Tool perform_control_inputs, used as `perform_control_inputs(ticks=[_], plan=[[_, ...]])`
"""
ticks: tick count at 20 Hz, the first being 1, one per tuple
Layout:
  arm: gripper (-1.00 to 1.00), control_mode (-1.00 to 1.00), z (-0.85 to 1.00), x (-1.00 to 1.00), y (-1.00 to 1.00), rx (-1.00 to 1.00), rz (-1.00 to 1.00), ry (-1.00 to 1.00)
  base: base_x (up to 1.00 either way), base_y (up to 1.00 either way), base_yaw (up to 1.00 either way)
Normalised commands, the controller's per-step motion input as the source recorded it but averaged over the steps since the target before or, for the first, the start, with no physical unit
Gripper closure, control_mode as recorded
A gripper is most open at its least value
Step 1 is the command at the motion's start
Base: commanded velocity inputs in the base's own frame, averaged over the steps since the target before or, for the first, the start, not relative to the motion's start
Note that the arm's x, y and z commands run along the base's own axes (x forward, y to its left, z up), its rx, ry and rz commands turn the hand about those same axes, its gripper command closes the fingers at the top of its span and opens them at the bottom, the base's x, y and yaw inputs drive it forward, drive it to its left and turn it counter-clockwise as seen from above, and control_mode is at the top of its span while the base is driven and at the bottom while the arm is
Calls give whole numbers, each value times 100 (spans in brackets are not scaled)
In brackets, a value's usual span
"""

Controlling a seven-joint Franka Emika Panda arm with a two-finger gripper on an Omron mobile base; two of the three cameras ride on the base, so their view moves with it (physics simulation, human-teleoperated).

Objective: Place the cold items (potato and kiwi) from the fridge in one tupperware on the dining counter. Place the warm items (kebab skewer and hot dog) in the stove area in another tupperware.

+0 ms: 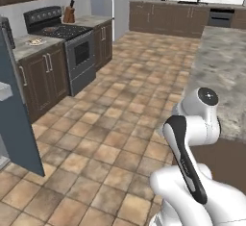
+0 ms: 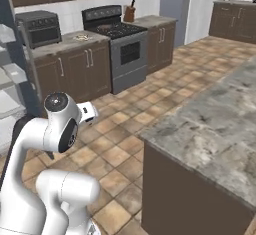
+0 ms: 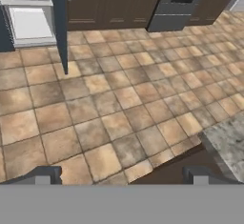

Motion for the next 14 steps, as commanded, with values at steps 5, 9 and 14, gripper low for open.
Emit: perform_control_inputs(ticks=[5, 9, 14], plan=[[-100, 100, 0, 0, 0, 0, 0, 0, 65, 100, -29], [-100, 100, 0, 0, 0, 0, 0, 0, 86, 100, -21], [-100, 100, 0, 0, 0, 0, 0, 0, 100, 38, -3]])
